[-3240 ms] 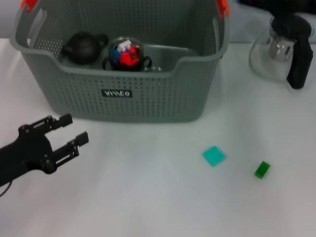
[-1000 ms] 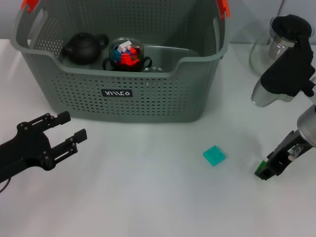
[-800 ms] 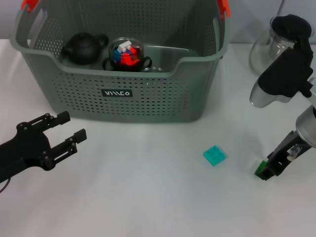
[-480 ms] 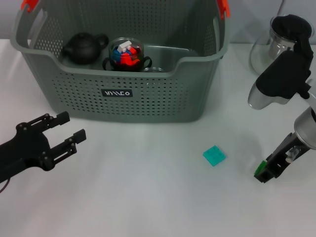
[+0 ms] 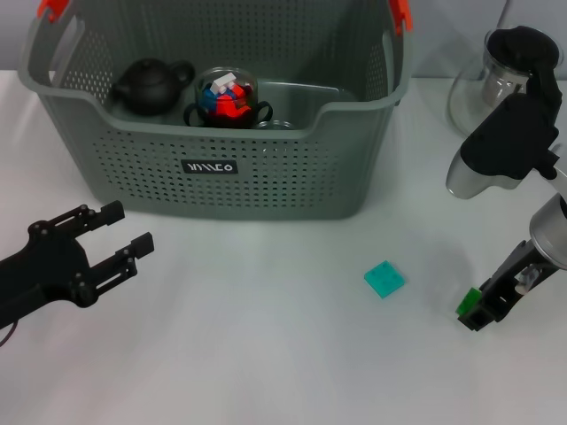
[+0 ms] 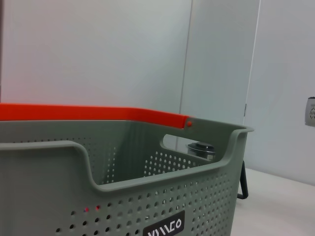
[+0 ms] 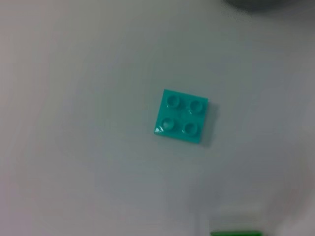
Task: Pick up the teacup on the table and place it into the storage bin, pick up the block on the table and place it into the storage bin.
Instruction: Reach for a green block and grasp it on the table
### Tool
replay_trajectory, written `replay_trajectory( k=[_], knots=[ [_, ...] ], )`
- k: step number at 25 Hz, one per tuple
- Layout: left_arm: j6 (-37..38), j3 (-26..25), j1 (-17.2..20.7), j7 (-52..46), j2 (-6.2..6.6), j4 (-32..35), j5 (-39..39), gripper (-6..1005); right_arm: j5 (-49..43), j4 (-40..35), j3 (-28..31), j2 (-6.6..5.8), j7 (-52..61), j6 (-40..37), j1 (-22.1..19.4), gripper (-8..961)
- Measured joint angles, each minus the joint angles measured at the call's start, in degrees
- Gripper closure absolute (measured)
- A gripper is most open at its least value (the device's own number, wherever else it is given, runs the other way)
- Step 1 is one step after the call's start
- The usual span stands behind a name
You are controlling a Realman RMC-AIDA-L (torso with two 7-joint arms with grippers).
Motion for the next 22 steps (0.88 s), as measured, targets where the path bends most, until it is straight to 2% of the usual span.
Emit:
replay_trajectory(
  k=[22],
  knots=[
    [0.01, 0.0, 0.13, -0.02, -0.15, 0.0, 0.09, 390, -1.08, 0.28, -0.43, 0.16, 0.57, 1.56, 0.09, 379]
  ],
)
